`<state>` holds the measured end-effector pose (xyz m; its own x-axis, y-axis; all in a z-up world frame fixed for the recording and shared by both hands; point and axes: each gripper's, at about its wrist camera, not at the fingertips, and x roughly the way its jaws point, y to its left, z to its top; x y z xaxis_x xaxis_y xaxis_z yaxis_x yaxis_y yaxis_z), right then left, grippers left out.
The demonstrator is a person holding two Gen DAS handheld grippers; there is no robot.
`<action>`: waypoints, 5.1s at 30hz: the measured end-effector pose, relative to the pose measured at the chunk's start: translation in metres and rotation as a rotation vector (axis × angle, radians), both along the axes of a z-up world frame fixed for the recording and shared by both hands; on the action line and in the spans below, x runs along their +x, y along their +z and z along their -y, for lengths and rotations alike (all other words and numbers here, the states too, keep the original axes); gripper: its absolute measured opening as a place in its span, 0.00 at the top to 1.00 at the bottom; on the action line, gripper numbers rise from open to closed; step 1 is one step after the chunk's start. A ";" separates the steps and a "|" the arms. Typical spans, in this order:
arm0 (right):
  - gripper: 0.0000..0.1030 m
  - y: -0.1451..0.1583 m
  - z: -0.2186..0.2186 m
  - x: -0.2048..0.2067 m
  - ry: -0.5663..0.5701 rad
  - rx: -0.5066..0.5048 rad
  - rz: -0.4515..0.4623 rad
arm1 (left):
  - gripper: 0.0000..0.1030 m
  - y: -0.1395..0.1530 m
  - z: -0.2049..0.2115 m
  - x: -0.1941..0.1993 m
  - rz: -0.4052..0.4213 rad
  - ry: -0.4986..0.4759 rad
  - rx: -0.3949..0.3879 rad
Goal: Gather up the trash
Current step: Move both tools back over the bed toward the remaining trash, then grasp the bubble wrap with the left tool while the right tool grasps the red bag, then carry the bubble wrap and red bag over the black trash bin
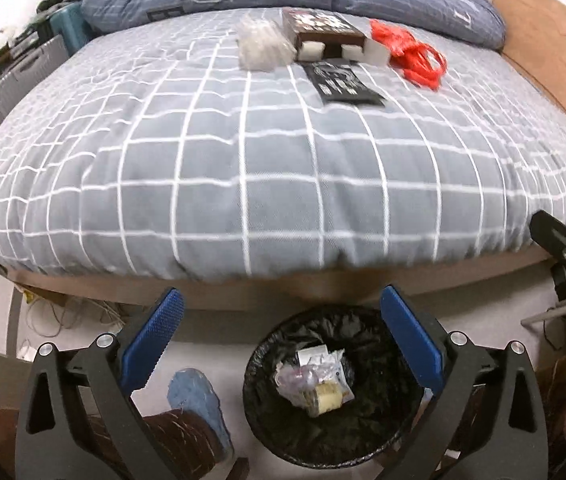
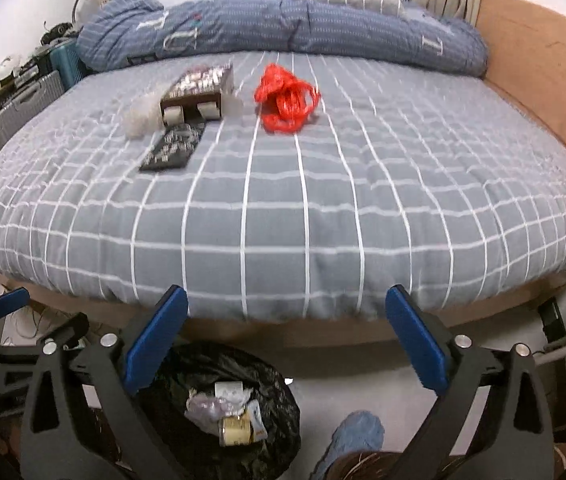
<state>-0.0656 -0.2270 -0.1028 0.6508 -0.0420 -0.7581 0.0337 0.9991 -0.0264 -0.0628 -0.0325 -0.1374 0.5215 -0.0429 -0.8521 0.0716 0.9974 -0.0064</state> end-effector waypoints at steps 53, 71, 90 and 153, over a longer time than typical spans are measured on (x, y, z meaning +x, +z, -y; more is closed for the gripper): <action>0.26 0.014 0.005 0.267 0.017 -0.024 0.071 | 0.11 0.031 -0.027 0.278 0.083 0.093 -0.022; 0.43 -0.029 0.014 0.308 0.020 0.012 -0.049 | 0.53 0.007 -0.009 0.304 0.006 0.024 -0.066; 0.75 -0.029 0.013 0.308 0.026 0.040 -0.082 | 0.75 0.012 -0.011 0.297 0.025 0.007 -0.078; 0.75 0.046 -0.009 0.203 0.056 0.001 0.027 | 0.77 0.077 -0.009 0.192 0.110 -0.013 -0.172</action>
